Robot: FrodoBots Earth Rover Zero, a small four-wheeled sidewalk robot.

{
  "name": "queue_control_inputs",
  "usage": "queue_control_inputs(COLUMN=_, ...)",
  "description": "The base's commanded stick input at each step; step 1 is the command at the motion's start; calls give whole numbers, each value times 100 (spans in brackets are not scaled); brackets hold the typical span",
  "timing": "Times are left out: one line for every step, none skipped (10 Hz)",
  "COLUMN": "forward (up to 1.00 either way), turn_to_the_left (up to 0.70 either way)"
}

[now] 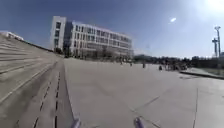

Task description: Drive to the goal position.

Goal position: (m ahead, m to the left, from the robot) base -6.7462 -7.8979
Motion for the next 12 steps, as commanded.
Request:
queue_control_inputs(forward=100, turn_to_the_left=-40)
queue_control_inputs(forward=100, turn_to_the_left=-40)
queue_control_inputs(forward=100, turn_to_the_left=-40)
queue_control_inputs(forward=100, turn_to_the_left=-40)
queue_control_inputs(forward=83, turn_to_the_left=-34)
queue_control_inputs(forward=46, turn_to_the_left=-33)
queue_control_inputs(forward=12, turn_to_the_left=-54)
queue_control_inputs(forward=0, turn_to_the_left=-100)
queue_control_inputs(forward=0, turn_to_the_left=-99)
queue_control_inputs(forward=0, turn_to_the_left=-99)
queue_control_inputs(forward=0, turn_to_the_left=-100)
queue_control_inputs(forward=0, turn_to_the_left=-100)
